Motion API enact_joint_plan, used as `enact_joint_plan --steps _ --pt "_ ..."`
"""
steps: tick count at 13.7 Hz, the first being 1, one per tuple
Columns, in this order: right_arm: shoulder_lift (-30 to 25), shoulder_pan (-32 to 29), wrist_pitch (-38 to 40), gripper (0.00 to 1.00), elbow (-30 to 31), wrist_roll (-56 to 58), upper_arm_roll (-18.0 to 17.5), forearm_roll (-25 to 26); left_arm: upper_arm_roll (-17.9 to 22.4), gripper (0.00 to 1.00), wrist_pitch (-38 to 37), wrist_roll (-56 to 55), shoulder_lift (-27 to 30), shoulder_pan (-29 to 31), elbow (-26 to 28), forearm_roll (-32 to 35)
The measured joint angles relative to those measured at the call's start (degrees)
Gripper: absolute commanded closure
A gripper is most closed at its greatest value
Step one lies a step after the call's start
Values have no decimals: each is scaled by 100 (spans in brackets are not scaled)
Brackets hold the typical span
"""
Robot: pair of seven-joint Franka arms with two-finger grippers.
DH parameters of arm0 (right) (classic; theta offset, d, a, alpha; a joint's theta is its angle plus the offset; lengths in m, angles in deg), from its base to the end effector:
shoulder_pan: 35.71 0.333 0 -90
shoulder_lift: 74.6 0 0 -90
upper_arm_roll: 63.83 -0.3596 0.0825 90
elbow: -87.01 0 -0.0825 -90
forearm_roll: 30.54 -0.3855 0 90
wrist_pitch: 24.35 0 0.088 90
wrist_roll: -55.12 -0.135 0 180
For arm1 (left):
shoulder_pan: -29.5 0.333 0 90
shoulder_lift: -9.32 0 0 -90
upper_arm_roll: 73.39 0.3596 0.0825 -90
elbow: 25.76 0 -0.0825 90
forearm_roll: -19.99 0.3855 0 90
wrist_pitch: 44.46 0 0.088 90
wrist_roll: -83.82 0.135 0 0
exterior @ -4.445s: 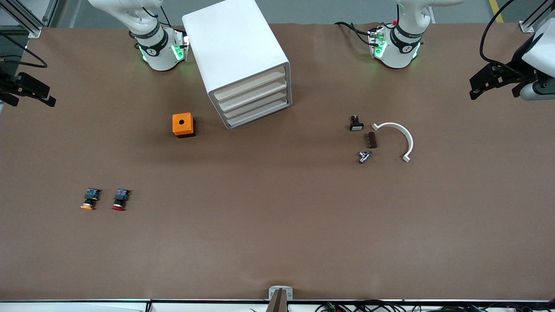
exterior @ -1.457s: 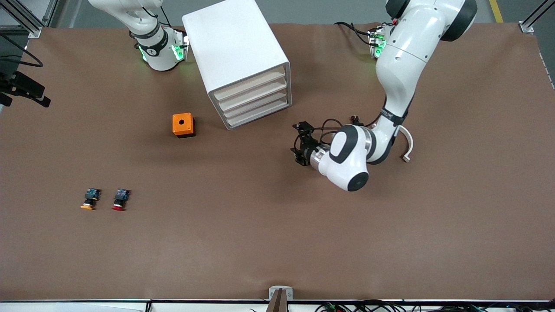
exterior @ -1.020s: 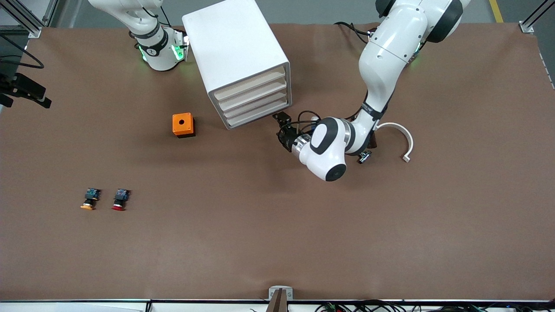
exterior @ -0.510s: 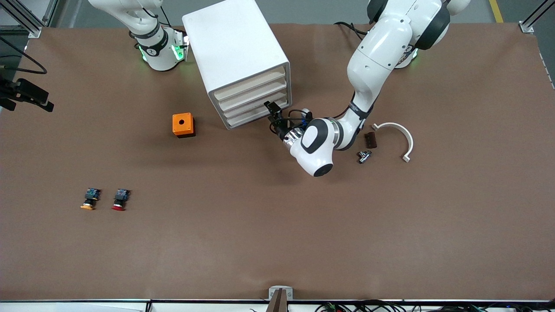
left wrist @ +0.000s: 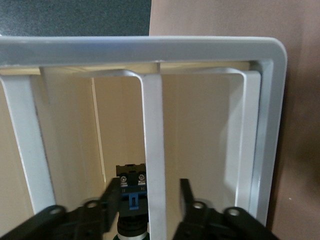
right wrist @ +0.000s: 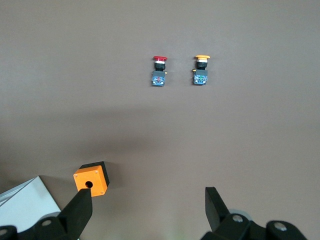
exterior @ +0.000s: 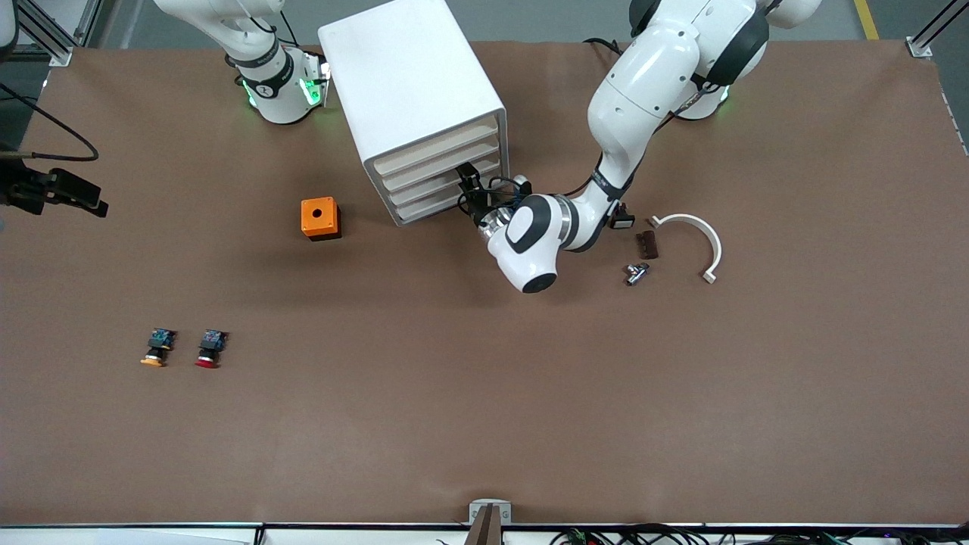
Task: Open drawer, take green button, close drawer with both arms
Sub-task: 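Grasp the drawer handle with the left gripper and pull it open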
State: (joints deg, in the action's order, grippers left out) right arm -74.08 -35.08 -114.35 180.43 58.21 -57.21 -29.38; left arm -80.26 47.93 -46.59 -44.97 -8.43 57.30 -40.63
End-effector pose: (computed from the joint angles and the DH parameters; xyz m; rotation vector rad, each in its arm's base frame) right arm 0.5512 -0.0603 0.6070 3.1229 -0.0780 -0.1097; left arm 0.4160 -0.5524 0.1502 -1.1101 -1.8021 1.3716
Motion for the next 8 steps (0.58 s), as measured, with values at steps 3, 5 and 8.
enact_joint_plan --steps 3,5,8 --pt "115 0 -7 0 -4 1 -2 25 9 97 0 0 -33 3 1 0" --pt "236 1 -26 0 -28 1 -2 47 23 100 -29 0 -61 21 -2 -14" --pt "460 1 -129 0 -108 1 -2 260 59 100 -61 0 -63 71 -20 -18"
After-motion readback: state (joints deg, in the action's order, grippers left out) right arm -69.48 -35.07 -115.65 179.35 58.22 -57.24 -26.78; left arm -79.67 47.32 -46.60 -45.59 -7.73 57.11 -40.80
